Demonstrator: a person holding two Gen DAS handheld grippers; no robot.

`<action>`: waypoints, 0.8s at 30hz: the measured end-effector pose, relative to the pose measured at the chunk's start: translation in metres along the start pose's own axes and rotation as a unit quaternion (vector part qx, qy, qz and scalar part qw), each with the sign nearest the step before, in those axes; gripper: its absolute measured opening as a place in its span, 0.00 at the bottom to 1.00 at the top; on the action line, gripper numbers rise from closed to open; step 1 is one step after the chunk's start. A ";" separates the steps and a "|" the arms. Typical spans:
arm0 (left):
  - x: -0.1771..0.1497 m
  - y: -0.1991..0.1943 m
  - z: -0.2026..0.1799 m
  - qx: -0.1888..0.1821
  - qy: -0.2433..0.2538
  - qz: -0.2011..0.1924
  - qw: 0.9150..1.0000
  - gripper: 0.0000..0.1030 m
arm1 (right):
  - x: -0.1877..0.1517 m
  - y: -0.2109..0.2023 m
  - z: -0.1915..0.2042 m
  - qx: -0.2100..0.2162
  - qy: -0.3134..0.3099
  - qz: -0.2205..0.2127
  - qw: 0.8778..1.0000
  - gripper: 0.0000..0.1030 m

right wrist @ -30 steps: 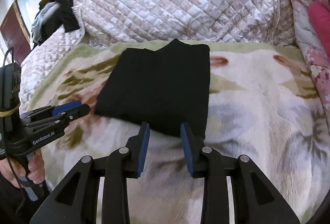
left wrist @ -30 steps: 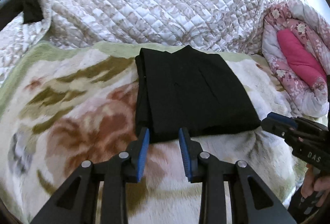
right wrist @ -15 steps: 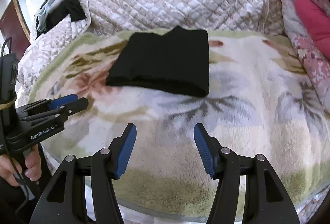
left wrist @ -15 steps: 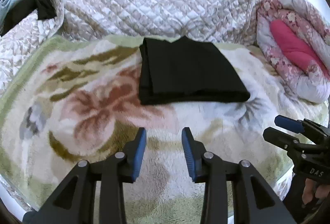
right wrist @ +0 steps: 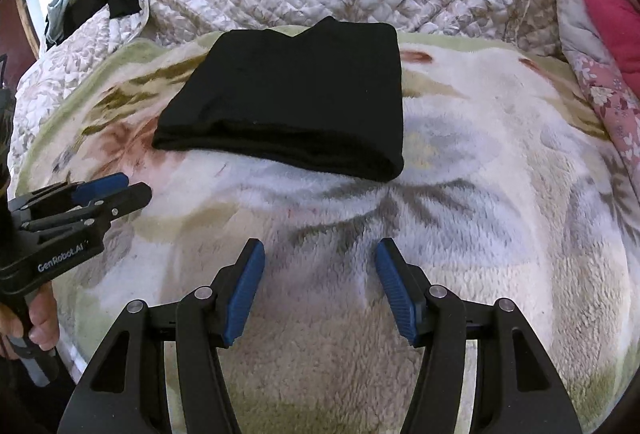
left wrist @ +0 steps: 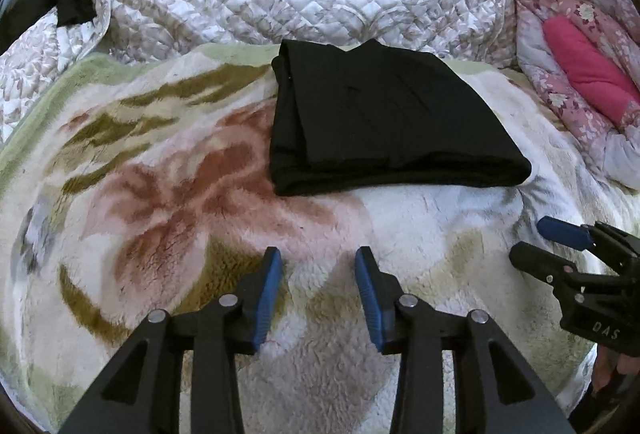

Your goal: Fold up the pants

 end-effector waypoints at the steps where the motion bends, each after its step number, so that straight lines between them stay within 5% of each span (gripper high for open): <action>1: -0.001 0.001 -0.001 0.000 0.001 -0.001 1.000 0.44 | 0.000 0.001 0.000 0.000 -0.001 0.000 1.000 0.58; 24: -0.001 0.004 -0.002 0.001 0.005 0.002 1.000 0.48 | 0.000 0.003 0.001 -0.007 -0.004 -0.007 1.000 0.61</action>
Point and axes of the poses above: each gripper's, at about its wrist camera, not at the fingertips, and y roughly the way its jaws point, z to its left, x to its top, the point moved 7 cm from there along y, roughly the way its jaws point, and after that the axes turned 4 degrees about z, right-handed, at the moved point
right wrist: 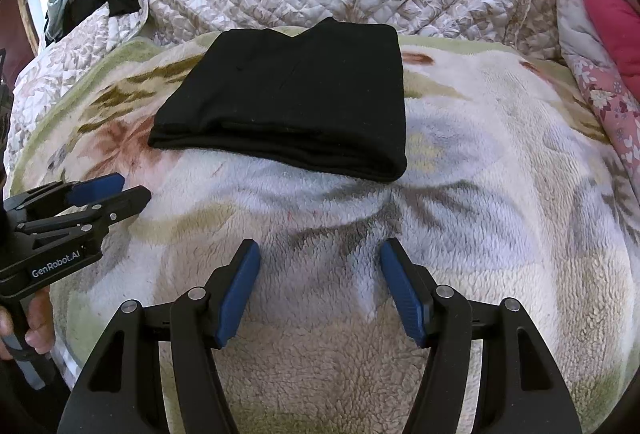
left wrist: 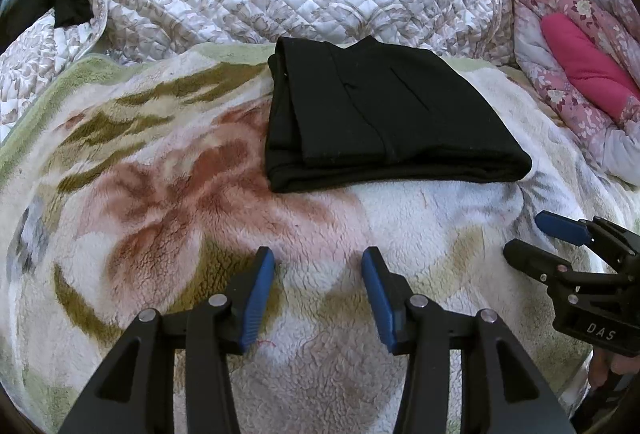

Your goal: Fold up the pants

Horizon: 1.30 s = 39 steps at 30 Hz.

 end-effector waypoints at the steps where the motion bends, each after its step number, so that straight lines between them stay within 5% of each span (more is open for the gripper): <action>1: 0.000 0.000 0.000 0.001 0.001 0.001 1.000 0.48 | 0.000 0.000 0.000 -0.001 0.000 0.001 1.000 0.61; 39: 0.000 0.001 -0.002 0.001 -0.001 0.004 1.000 0.49 | 0.001 0.002 0.001 -0.004 -0.002 0.008 1.000 0.61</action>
Point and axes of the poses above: each gripper's, at about its wrist camera, not at the fingertips, and y roughly the way its jaws point, z to its left, x to its top, the point moved 7 cm from there along y, roughly the way its jaws point, and after that the axes turned 4 degrees about z, right-handed, at the moved point
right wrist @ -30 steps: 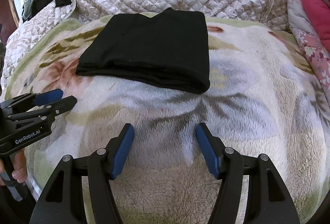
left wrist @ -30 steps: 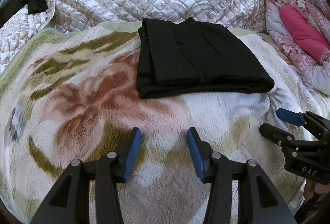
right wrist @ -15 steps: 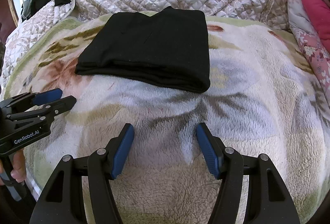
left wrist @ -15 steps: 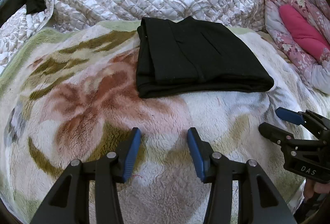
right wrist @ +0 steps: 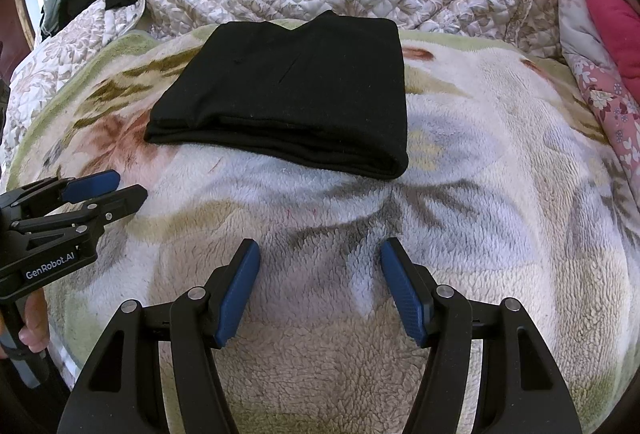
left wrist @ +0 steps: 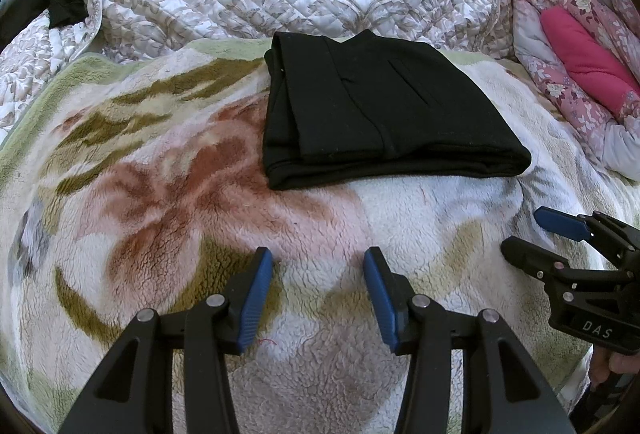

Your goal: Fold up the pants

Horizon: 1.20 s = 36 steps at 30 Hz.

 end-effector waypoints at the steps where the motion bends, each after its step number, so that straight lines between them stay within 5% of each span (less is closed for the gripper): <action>1: 0.000 0.000 -0.001 0.000 0.001 0.001 1.000 0.49 | 0.000 0.000 0.000 0.000 0.000 0.000 1.000 0.61; 36: 0.000 0.001 0.000 0.000 0.002 0.024 1.000 0.53 | -0.001 0.002 0.000 -0.002 0.005 0.018 1.000 0.62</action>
Point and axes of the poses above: each gripper's, at about its wrist camera, not at the fingertips, and y roughly the way its jaws point, z to its left, x to its top, the point moved 7 cm from there along y, roughly the way its jaws point, and after that the axes turned 4 degrees about z, right-handed, at the moved point
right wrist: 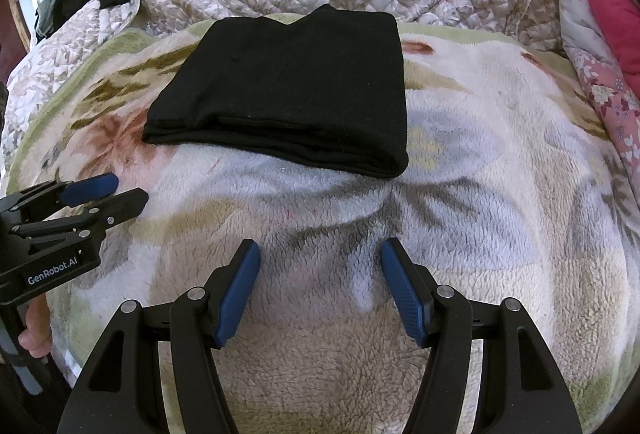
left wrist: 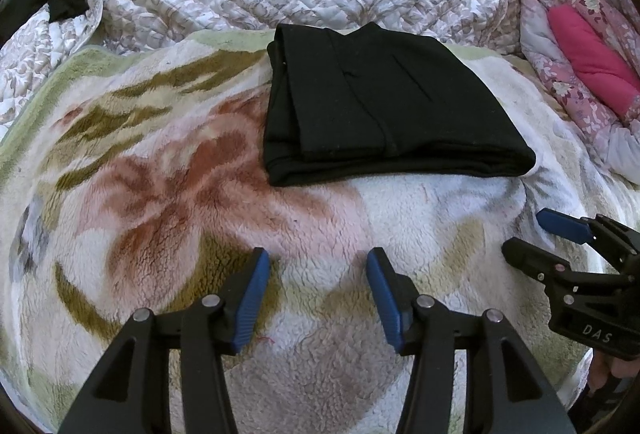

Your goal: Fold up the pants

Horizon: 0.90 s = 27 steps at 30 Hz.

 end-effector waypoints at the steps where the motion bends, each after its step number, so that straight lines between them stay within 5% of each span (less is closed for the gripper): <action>1: -0.001 -0.001 0.000 0.000 -0.001 0.000 1.000 0.53 | 0.001 0.000 0.001 -0.001 -0.001 0.002 1.000 0.62; 13: 0.003 0.001 0.003 -0.050 -0.018 0.005 0.999 0.62 | 0.002 0.001 0.001 -0.009 0.000 0.015 1.000 0.63; 27: 0.004 0.001 0.003 -0.052 -0.014 0.004 0.999 0.64 | 0.003 0.001 0.001 -0.013 0.001 0.017 1.000 0.63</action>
Point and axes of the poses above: each gripper's, at about its wrist camera, not at the fingertips, and y roughly the way its jaws point, z to its left, x to its top, the point moved 7 cm from there along y, roughly the way its jaws point, and after that the axes turned 4 degrees about z, right-handed, at the moved point
